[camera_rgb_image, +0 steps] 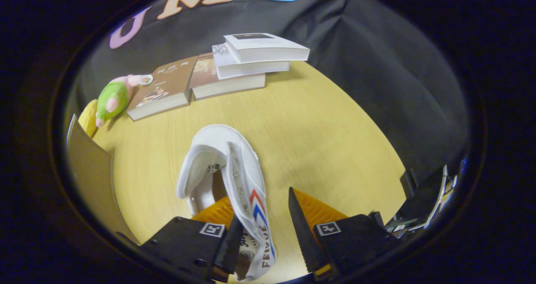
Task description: Open the storage box then place both shoes into the box .Put the left shoe in first, then the right shoe, with the right side of both shoes facing outward in a uniform manner.
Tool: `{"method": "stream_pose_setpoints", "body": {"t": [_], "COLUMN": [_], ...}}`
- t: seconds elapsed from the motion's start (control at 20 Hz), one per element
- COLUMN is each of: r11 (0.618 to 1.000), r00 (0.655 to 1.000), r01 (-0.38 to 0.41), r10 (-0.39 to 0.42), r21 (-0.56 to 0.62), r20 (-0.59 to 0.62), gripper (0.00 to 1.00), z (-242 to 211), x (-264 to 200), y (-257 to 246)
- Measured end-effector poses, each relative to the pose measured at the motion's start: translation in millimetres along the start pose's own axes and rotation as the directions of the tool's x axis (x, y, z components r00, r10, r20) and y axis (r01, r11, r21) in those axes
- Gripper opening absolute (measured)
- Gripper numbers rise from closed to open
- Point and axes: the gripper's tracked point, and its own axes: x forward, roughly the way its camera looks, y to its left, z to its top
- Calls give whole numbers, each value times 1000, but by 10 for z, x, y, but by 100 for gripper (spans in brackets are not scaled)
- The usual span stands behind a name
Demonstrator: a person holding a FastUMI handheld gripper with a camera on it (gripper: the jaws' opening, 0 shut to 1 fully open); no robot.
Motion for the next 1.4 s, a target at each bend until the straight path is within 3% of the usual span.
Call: {"method": "stream_pose_setpoints", "body": {"t": [0.25, 0.4, 0.55, 0.75, 0.9, 1.05, 1.25, 1.4], "r11": [999, 997, 997, 990, 983, 978, 980, 979], "r00": [999, 999, 997, 985, 972, 974, 969, 964], "r01": [34, 23, 35, 64, 89, 59, 90, 70], "r10": [-34, -25, -39, -83, -121, -100, -128, -116], "r21": [16, 74, 73, 128, 163, 201, 178, 192], "r20": [-1, 29, 59, 150, 200, 201, 211, 239], "gripper": [36, 35, 25, 17, 4, 4, 4, 4], "z": [-13, -5, -11, 14, -5, 26, 48, 135], "x": [12, 0, -23, -34, 8, -16, -124, -326], "y": [34, 63, 67, 38, -72, -17, -14, 34]}}
